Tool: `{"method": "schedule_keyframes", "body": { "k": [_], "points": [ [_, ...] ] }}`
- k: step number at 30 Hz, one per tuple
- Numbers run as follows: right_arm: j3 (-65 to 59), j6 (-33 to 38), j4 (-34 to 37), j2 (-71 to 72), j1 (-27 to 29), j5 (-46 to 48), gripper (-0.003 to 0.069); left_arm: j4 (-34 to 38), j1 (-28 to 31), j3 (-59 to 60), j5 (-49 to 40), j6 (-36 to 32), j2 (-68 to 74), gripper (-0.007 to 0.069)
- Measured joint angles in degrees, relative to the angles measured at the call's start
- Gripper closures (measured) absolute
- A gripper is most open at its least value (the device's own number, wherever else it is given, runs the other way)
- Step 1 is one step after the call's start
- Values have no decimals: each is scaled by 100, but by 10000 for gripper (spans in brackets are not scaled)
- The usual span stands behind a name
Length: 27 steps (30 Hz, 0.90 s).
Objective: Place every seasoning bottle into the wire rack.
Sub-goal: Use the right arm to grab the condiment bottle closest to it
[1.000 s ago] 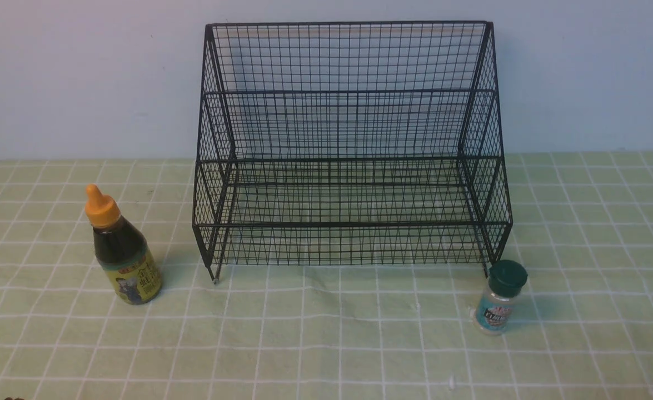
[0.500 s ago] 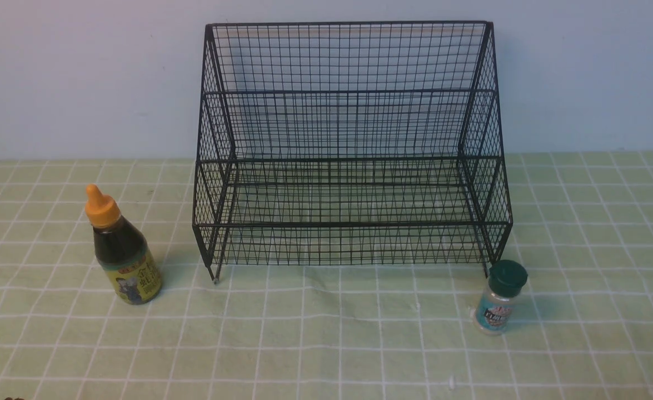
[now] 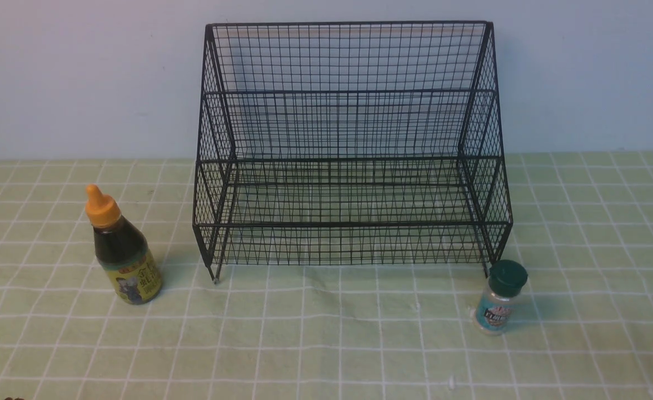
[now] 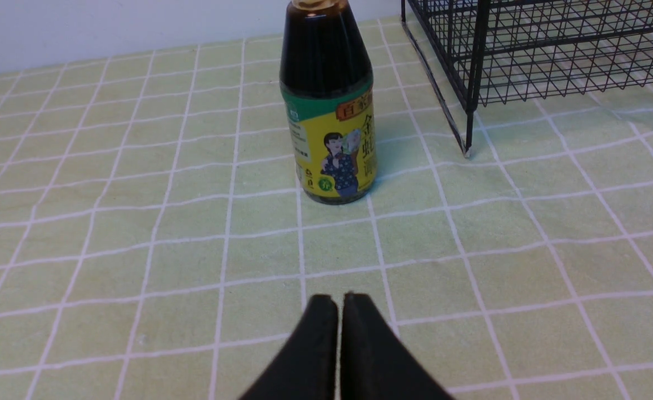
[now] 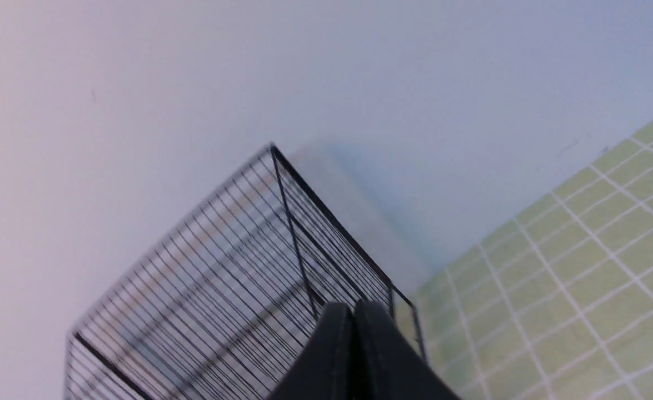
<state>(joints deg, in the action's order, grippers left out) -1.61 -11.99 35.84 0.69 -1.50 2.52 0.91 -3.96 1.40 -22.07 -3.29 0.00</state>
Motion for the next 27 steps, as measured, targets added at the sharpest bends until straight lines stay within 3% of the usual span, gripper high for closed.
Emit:
{"method": "schedule_keyframes", "body": {
  "k": [2,9,14,20,22,27],
  "points": [
    [0,72,479,0,0,-211,673,0,0,0,0,0,0,631],
    [24,266,945,0,0,-614,673,0,0,0,0,0,0,631],
    [900,604,763,-121,0,83,673,0,0,0,0,0,0,631],
    [3239,1610,-89,-1869,0,2706,673,0,0,0,0,0,0,631],
    [4224,1936,-423,-2966,0,4064,673,0,0,0,0,0,0,631],
    [5295,2075,-946,-4809,0,5370,672,0,0,0,0,0,0,631]
  ]
}}
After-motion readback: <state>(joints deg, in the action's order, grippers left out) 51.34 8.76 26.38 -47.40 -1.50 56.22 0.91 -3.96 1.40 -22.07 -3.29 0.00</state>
